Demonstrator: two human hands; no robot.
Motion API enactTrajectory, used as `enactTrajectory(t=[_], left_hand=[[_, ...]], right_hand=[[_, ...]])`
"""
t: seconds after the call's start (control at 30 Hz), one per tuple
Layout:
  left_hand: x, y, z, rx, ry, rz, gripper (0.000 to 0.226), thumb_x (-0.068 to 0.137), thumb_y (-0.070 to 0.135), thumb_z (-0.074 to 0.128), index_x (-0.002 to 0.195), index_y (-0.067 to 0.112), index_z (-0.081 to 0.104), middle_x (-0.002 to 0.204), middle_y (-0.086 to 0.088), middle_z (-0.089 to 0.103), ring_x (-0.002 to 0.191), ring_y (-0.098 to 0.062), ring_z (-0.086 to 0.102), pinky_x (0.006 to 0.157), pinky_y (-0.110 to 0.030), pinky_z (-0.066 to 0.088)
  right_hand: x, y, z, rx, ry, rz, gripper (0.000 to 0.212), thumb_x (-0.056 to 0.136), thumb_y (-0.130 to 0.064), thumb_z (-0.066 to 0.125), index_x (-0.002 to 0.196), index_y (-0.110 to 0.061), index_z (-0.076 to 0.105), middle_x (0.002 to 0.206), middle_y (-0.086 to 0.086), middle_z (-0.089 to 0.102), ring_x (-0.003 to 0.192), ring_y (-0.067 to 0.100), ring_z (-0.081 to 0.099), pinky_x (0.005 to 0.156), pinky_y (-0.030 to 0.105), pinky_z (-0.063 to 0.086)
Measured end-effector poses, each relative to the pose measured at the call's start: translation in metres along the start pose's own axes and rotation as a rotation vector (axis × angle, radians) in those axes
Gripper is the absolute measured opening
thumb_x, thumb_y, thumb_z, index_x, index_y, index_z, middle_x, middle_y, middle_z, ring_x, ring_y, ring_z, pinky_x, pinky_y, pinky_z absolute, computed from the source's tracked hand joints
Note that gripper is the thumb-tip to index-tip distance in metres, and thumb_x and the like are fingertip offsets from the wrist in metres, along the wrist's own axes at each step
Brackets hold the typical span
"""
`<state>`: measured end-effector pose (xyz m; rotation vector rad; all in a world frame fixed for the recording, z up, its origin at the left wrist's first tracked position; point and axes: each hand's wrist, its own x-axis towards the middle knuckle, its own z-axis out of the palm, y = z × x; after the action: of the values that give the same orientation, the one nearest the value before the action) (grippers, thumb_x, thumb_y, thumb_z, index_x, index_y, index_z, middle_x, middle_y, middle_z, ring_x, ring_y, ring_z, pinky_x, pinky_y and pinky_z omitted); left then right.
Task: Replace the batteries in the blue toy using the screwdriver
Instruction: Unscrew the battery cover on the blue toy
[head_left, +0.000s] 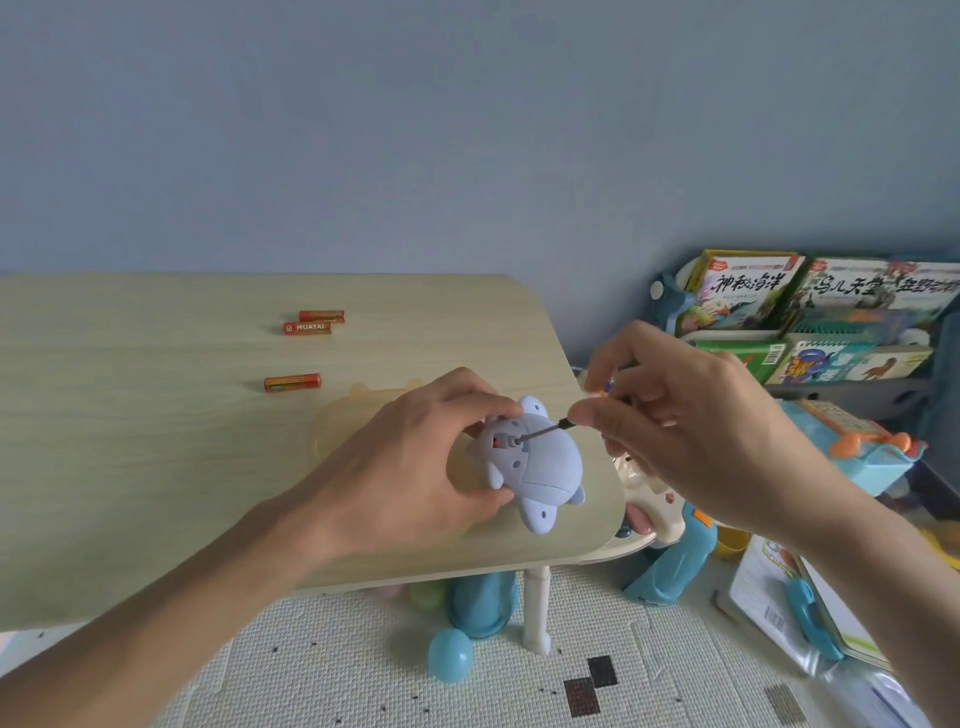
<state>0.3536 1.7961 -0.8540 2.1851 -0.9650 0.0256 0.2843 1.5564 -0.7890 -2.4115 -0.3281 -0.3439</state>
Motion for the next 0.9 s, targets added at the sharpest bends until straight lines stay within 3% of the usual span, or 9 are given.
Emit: enactTrajectory(t=[0.07,0.2,0.27,0.33,0.43,0.53,0.7,0.8,0.9], left_hand=[[0.0,-0.001,-0.002,-0.005,-0.011,-0.009,0.058,0.078,0.034,0.088,0.133,0.031,0.067,0.122,0.021,0.061,0.113,-0.003,0.068,0.097,-0.036,0.056],[-0.002,-0.004,-0.004,-0.012,-0.015,-0.015,0.06,0.078,0.035,0.088,0.133,0.03,0.067,0.124,0.022,0.061,0.115,-0.004,0.068,0.099,-0.035,0.055],[-0.003,-0.005,-0.005,-0.015,-0.01,-0.009,0.059,0.077,0.034,0.089,0.132,0.031,0.067,0.123,0.021,0.061,0.115,-0.004,0.068,0.099,-0.036,0.055],[-0.003,-0.005,-0.004,-0.016,-0.006,0.003,0.057,0.078,0.031,0.089,0.131,0.032,0.067,0.121,0.019,0.062,0.114,-0.006,0.069,0.098,-0.037,0.056],[-0.004,-0.006,-0.005,-0.024,0.003,0.011,0.055,0.078,0.03,0.089,0.129,0.032,0.068,0.12,0.019,0.062,0.112,-0.006,0.069,0.096,-0.038,0.057],[-0.003,-0.007,-0.006,-0.018,0.008,0.016,0.056,0.078,0.031,0.089,0.13,0.031,0.068,0.121,0.019,0.062,0.111,-0.005,0.069,0.095,-0.038,0.057],[-0.003,-0.007,-0.007,-0.02,0.009,0.008,0.057,0.079,0.034,0.089,0.132,0.031,0.068,0.122,0.019,0.062,0.111,-0.004,0.068,0.094,-0.036,0.057],[-0.003,-0.005,-0.008,-0.015,0.005,0.009,0.055,0.079,0.031,0.089,0.129,0.032,0.068,0.12,0.019,0.062,0.112,-0.003,0.068,0.094,-0.034,0.056],[-0.004,-0.004,-0.008,-0.01,0.0,0.015,0.053,0.078,0.029,0.088,0.127,0.033,0.068,0.119,0.018,0.062,0.112,-0.005,0.068,0.094,-0.033,0.055]], right_hand=[[-0.001,0.001,-0.004,0.077,-0.064,0.017,0.005,0.096,-0.023,0.07,0.091,-0.023,0.069,0.073,-0.004,0.076,0.06,0.016,0.073,0.06,0.028,0.059],[-0.005,-0.003,-0.01,0.116,-0.14,0.05,0.022,0.103,-0.003,0.059,0.105,-0.019,0.074,0.086,-0.007,0.082,0.072,0.014,0.078,0.066,0.023,0.061],[-0.005,-0.005,-0.01,0.033,-0.124,0.046,0.017,0.102,-0.016,0.061,0.097,-0.021,0.077,0.079,-0.012,0.081,0.062,0.011,0.078,0.06,0.03,0.063],[-0.004,-0.006,-0.009,-0.061,-0.107,0.042,0.028,0.101,-0.033,0.061,0.08,-0.023,0.076,0.063,-0.013,0.076,0.047,0.017,0.073,0.051,0.032,0.061],[-0.002,-0.009,-0.004,-0.101,-0.056,0.018,0.018,0.1,-0.026,0.064,0.089,-0.023,0.079,0.06,-0.014,0.074,0.043,0.014,0.066,0.049,0.011,0.049],[-0.002,-0.008,-0.001,0.019,-0.043,0.028,0.013,0.097,-0.02,0.066,0.109,-0.026,0.068,0.07,-0.009,0.077,0.052,0.013,0.069,0.05,0.009,0.048],[-0.003,-0.008,-0.006,0.063,-0.111,0.009,0.018,0.1,-0.002,0.06,0.103,-0.019,0.067,0.084,-0.008,0.081,0.074,0.013,0.079,0.065,0.023,0.061],[-0.003,-0.01,-0.005,0.009,-0.091,0.003,0.015,0.1,-0.016,0.06,0.09,-0.017,0.071,0.073,-0.011,0.079,0.058,0.012,0.075,0.056,0.021,0.058],[-0.001,-0.012,-0.001,-0.1,-0.03,-0.022,0.031,0.099,-0.029,0.062,0.07,-0.024,0.068,0.05,-0.025,0.064,0.044,0.008,0.064,0.049,0.007,0.043]])
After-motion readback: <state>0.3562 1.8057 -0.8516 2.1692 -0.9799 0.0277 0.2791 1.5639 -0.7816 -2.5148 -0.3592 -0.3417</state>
